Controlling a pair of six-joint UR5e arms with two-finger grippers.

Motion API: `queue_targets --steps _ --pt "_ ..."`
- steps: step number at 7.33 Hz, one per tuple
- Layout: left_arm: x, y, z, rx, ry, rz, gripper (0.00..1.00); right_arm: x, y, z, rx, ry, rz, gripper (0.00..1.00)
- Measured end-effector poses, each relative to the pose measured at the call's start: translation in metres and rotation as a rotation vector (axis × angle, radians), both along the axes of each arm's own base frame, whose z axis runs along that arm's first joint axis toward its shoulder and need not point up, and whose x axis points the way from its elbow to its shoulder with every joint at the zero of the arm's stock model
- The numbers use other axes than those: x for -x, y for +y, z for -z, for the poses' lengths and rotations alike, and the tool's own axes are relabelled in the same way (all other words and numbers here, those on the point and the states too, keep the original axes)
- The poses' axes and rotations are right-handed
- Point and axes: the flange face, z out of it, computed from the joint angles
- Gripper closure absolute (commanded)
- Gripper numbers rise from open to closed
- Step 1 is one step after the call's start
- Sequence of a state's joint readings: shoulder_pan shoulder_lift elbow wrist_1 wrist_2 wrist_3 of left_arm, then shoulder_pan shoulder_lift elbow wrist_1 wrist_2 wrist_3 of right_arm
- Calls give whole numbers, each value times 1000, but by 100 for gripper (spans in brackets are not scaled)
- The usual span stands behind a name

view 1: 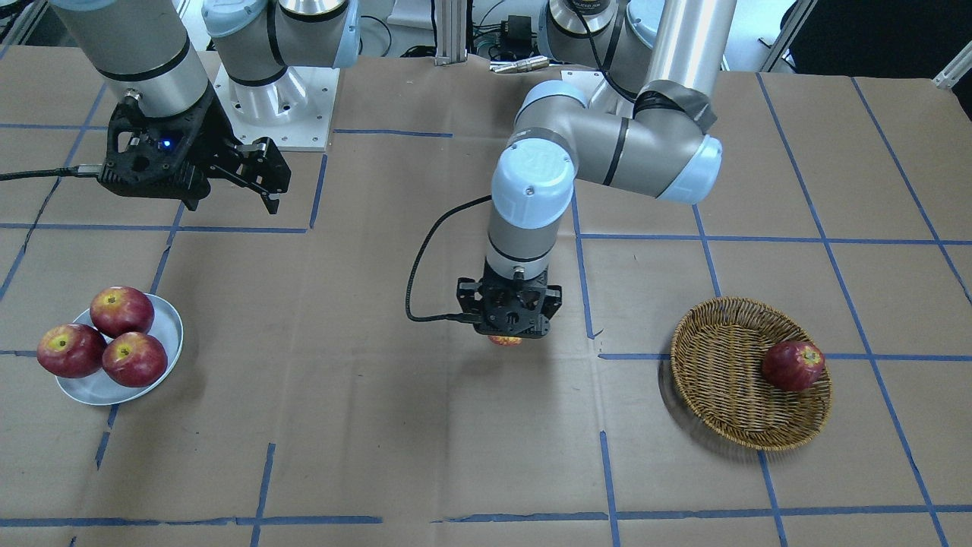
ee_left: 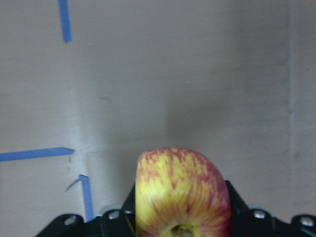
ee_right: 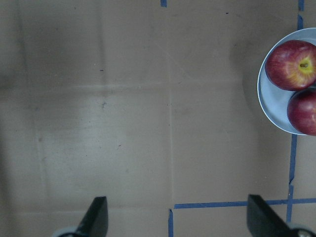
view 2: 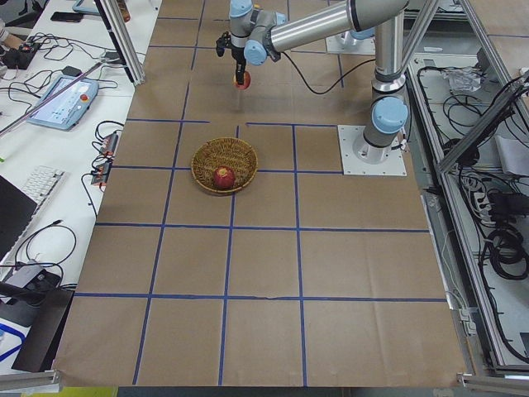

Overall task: Transfer apple from basket to plate
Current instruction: 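Lift the yellow-red apple with the left gripper and carry it toward table center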

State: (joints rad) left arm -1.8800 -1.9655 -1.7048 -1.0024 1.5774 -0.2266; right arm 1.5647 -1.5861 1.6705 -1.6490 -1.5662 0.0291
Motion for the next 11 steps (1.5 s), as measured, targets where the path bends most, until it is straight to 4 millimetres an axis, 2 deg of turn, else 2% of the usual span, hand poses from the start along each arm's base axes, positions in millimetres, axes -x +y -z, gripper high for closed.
queue_targets --steps 1,3,5,8,9,11 --pt "31 -5 7 4 5 -2 44 0 0 0 0 0 0 0" --pt "72 -17 32 -5 1 22 44 0 0 0 -1 0 -2 0" --pt "83 -20 53 -11 -2 45 44 0 0 1 -1 0 -2 0" --pt "83 -19 65 -13 -2 52 43 0 0 0 1 0 -2 0" --pt "83 -18 66 -15 -2 52 37 0 0 0 1 0 -2 0" --pt "82 -17 66 -15 -2 52 2 0 0 0 2 0 -2 0"
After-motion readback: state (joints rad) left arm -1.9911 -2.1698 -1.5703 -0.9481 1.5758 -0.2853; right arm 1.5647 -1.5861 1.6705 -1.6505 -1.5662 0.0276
